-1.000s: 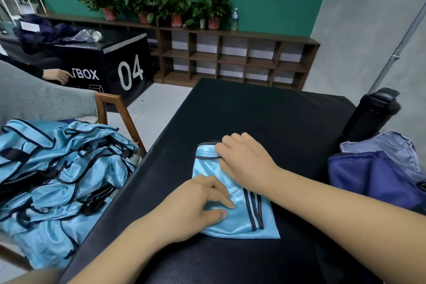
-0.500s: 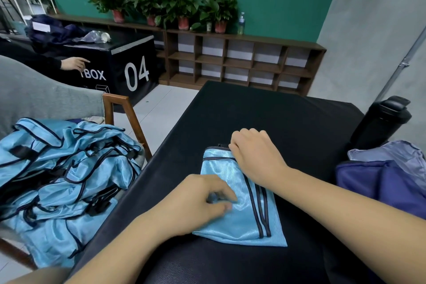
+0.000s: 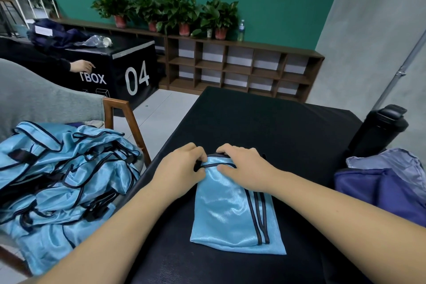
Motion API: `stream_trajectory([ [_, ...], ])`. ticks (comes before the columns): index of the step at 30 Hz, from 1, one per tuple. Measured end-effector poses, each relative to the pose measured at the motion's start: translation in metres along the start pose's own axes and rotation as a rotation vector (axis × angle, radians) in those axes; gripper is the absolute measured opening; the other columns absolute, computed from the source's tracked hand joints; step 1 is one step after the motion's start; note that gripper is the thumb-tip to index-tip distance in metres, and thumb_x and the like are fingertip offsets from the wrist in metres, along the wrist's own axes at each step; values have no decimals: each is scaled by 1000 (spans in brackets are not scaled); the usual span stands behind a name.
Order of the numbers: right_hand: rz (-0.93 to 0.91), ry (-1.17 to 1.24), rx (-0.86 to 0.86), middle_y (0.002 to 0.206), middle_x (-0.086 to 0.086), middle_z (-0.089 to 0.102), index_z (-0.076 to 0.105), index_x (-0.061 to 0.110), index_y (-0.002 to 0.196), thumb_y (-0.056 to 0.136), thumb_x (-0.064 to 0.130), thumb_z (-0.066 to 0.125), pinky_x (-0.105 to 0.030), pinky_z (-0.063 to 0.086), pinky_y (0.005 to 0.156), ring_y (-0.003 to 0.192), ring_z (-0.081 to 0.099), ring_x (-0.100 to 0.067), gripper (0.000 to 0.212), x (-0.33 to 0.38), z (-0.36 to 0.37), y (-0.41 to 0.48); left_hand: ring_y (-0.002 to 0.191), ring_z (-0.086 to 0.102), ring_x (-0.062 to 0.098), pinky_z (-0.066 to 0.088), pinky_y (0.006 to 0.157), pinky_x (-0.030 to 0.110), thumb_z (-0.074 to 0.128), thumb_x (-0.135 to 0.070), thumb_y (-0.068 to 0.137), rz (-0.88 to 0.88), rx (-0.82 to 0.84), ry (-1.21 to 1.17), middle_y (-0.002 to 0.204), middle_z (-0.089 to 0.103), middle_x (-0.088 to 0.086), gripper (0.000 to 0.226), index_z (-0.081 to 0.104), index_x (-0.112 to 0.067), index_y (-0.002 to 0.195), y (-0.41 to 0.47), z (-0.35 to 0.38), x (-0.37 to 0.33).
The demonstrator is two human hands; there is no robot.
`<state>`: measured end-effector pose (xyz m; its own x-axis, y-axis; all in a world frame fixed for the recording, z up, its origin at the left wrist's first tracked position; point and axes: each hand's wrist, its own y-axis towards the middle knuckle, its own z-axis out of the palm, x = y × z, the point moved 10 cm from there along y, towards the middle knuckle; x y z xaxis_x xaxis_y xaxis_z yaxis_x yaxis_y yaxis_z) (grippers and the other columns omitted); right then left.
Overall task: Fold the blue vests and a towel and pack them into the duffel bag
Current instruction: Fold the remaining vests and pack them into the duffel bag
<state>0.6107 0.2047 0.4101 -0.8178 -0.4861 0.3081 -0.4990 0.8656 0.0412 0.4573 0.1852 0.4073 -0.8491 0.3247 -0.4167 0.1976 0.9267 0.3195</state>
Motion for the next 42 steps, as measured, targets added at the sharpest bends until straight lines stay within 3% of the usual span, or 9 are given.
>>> stream_trajectory([
  [5,-16,115,-9,100,16,70,57,39,122,110,37,50,-34,37,98,96,58,-7,14,1,3,1,82,62,9,55,72,37,67,-25,92,1,-65,-123,94,64,-14,10,65,-35,91,-1,-5,0],
  [11,-6,250,-15,90,5,71,62,39,115,112,36,47,-19,35,76,72,56,-8,16,1,-3,-6,87,70,10,56,83,29,69,-19,97,-191,-6,-485,90,76,-12,14,74,-29,89,-6,-10,15],
  [14,31,247,-38,114,21,68,56,49,126,109,45,50,-34,46,94,104,56,-11,19,-8,-4,-10,92,72,15,58,94,39,70,-20,97,-211,73,-542,91,76,-7,9,76,-26,94,-7,-8,21],
  [16,44,185,-69,127,24,60,49,46,139,108,44,54,-36,41,105,118,44,-11,32,-8,-9,-17,94,72,18,57,98,44,70,-22,99,-207,126,-542,91,76,-4,9,76,-29,98,-9,-3,24],
  [19,10,85,-129,132,18,56,49,34,144,109,34,57,-26,29,105,102,34,6,36,-3,-20,-27,100,70,27,54,102,49,66,-24,105,-209,186,-601,96,76,-3,12,72,-34,108,-10,6,28],
  [24,63,81,-56,124,19,57,50,37,138,105,47,58,-32,29,110,112,43,-4,36,-17,-15,-31,107,67,27,51,106,47,59,-24,110,-173,157,-697,101,73,0,13,68,-32,115,-8,10,22],
  [29,60,131,26,106,19,67,62,41,114,107,45,53,-39,31,114,105,55,-4,12,-26,-4,-25,104,64,37,57,102,51,59,-16,109,-164,134,-770,102,67,11,19,63,-30,120,-8,12,21],
  [35,49,101,32,101,12,66,66,36,111,109,42,54,-35,37,103,92,55,-7,14,-26,-6,-26,88,61,21,52,89,45,62,0,103,-129,172,-745,102,69,3,44,59,-36,127,-10,6,22],
  [42,-44,-8,-90,135,24,50,56,38,134,110,34,51,-32,29,116,115,37,1,25,-12,-25,-48,113,65,5,56,103,39,66,5,96,-65,29,-415,121,62,-18,59,58,-45,125,-12,-14,21],
])
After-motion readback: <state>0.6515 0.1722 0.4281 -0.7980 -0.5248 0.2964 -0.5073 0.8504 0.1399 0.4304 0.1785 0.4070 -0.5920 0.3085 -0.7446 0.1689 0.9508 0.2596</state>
